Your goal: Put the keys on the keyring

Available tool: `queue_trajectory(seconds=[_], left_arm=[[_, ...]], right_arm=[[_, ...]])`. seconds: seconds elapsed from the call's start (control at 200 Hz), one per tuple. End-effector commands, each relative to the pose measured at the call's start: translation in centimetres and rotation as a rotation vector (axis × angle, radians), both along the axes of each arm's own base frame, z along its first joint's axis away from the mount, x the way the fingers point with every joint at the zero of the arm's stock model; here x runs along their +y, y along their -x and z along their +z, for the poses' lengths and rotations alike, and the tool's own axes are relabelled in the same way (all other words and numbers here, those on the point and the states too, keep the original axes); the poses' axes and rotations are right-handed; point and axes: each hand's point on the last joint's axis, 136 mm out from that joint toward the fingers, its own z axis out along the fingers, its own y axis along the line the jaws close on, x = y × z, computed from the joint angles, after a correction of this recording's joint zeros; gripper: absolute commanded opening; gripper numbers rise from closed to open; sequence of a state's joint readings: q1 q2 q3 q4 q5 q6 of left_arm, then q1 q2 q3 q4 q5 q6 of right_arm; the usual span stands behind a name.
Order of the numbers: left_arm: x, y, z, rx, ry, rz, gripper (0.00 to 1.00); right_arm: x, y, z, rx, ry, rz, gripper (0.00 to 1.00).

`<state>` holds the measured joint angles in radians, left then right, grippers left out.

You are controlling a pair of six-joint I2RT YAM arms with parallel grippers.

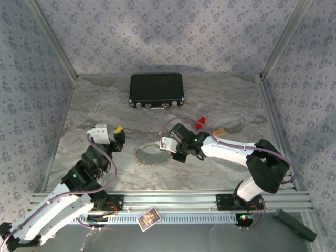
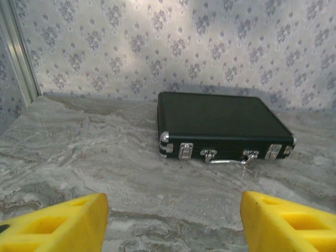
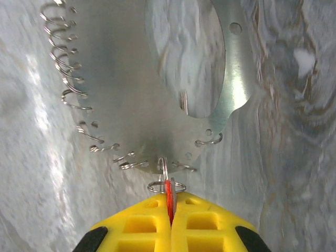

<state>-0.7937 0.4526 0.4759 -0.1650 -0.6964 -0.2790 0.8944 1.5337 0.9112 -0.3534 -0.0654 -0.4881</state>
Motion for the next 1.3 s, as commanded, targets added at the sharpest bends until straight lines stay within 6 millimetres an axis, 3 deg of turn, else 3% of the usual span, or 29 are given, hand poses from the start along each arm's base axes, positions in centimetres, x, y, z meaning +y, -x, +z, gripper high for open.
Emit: queue_trajectory(seconds=[0.0, 0.17, 0.395, 0.53, 0.65, 0.675, 0.755, 0.844, 0.904, 0.989, 1.079, 1.139, 1.224, 1.299], left_arm=[[-0.1, -0.4, -0.5, 0.028, -0.007, 0.008, 0.68], [0.5, -0.7, -2.6, 0.087, 0.022, 0.052, 0.68], [1.3, -1.1, -3.1, 0.091, 0.031, 0.091, 0.68], [1.6, -1.5, -3.3, 0.097, 0.028, 0.106, 0.68], [1.7, -2.1, -3.3, 0.097, 0.017, 0.105, 0.71], [1.7, -2.3, -3.2, 0.093, 0.012, 0.103, 0.71], [1.6, -3.2, -3.1, 0.088, -0.018, 0.095, 0.74], [2.1, -4.6, -3.7, 0.11, -0.061, 0.109, 0.76], [2.5, -5.7, -4.7, 0.137, -0.086, 0.118, 0.79], [3.1, -7.0, -6.1, 0.156, -0.136, 0.129, 0.81], [4.7, -7.9, -6.9, 0.158, -0.194, 0.177, 0.83], [6.1, -8.5, -7.7, 0.17, -0.219, 0.218, 0.85], [8.0, -9.1, -9.1, 0.218, -0.246, 0.255, 0.85], [8.9, -9.6, -10.6, 0.257, -0.276, 0.275, 0.85]], right_arm=[[-2.9, 0.1, -1.4, -0.019, 0.163, -0.017, 0.03], [-6.4, 0.3, -3.8, -0.033, 0.343, -0.024, 0.07], [-9.4, 1.1, -5.4, -0.008, 0.476, -0.014, 0.13], [-9.7, 0.6, -5.2, -0.018, 0.485, -0.036, 0.29], [-8.6, 0.9, -3.0, 0.027, 0.333, -0.064, 0.41], [-8.4, 0.8, -2.1, 0.031, 0.284, -0.079, 0.49], [-8.2, 0.1, 1.8, 0.02, 0.105, -0.134, 0.61], [-8.6, -3.0, 7.4, -0.095, -0.145, -0.261, 0.72], [-10.5, -6.4, 10.9, -0.216, -0.309, -0.447, 0.8], [-15.8, -10.5, 12.2, -0.347, -0.462, -0.745, 0.85], [-22.4, -13.3, 10.4, -0.414, -0.521, -1.027, 0.84], [-25.4, -14.2, 8.6, -0.447, -0.524, -1.126, 0.82], [-28.1, -15.0, 6.5, -0.529, -0.496, -1.201, 0.82], [-28.7, -15.6, 4.8, -0.546, -0.515, -1.201, 0.82]])
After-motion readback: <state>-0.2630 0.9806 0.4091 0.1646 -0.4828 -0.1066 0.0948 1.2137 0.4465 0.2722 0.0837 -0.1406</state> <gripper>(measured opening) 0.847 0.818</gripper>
